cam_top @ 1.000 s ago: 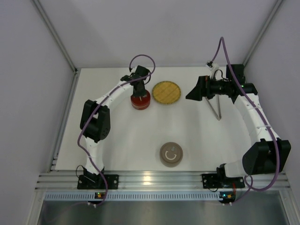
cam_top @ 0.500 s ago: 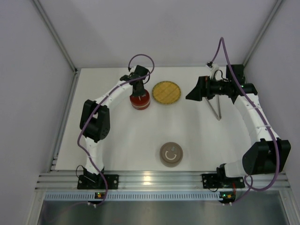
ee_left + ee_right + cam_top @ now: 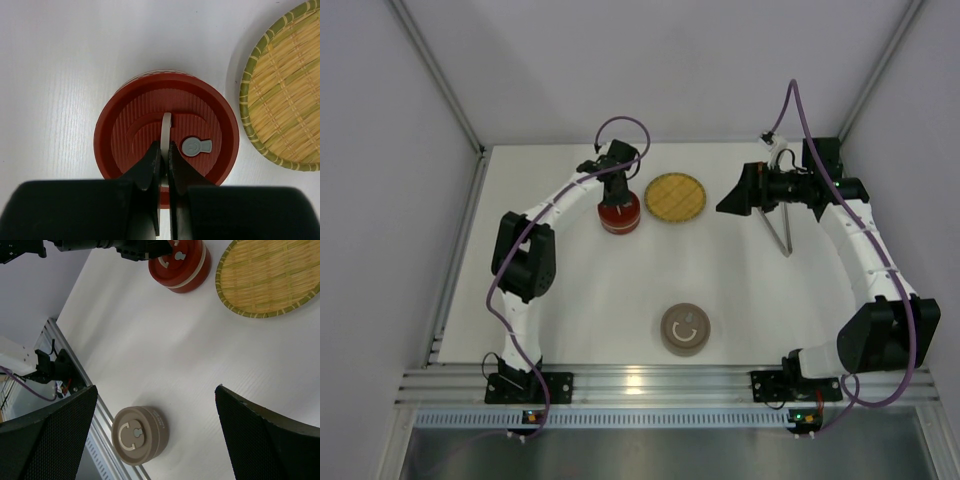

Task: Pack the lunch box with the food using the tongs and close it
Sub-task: Close the box lid on the packing box.

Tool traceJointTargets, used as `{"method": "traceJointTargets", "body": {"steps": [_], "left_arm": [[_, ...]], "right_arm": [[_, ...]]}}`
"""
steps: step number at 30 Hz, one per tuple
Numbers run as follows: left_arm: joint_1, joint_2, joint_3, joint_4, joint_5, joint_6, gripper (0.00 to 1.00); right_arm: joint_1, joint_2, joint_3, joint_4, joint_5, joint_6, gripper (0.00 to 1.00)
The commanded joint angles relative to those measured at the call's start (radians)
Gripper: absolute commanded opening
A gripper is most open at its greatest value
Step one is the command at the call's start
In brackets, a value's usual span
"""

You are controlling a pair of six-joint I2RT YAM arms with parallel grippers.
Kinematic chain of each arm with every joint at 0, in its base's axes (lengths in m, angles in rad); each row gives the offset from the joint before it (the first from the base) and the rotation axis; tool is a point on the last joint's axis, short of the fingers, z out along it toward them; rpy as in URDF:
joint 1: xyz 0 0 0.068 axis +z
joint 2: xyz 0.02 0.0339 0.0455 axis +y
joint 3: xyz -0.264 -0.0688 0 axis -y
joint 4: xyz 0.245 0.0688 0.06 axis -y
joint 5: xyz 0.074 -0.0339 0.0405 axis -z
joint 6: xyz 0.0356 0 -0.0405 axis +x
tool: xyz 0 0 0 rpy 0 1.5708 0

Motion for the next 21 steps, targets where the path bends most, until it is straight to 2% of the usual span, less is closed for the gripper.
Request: {"method": "traceJointTargets", "body": {"steps": [1,13,15,17,19,20,21], "left_arm": [[0.012,0.016,0.041,0.024,0.018,0.009,0.00],[0.013,0.030,0.006,0.027,0.028,0.018,0.00],[0.013,0.022,-0.011,0.045,0.064,0.050,0.00],[0.013,-0.001,-0.049,0.061,0.113,0.119,0.00],[0.013,-0.033,-0.098,0.103,0.223,0.189,0.00],[0.013,-0.085,-0.175,0.126,0.267,0.269,0.00],[0.013,-0.117,-0.221,0.177,0.404,0.321,0.00]], "right_arm": [[-0.016,-0.009,-0.006,0.040,-0.009,0.005,0.99],[-0.016,-0.005,-0.008,0.038,-0.008,0.005,0.99],[-0.016,-0.005,-0.006,0.038,-0.009,0.004,0.99],[-0.016,-0.008,-0.005,0.035,-0.009,-0.002,0.99],[-0.016,-0.005,-0.002,0.024,-0.011,-0.017,0.99],[-0.016,-0.005,-0.002,0.020,-0.012,-0.024,0.99],[-0.016,-0.005,-0.002,0.011,-0.015,-0.030,0.99]]}}
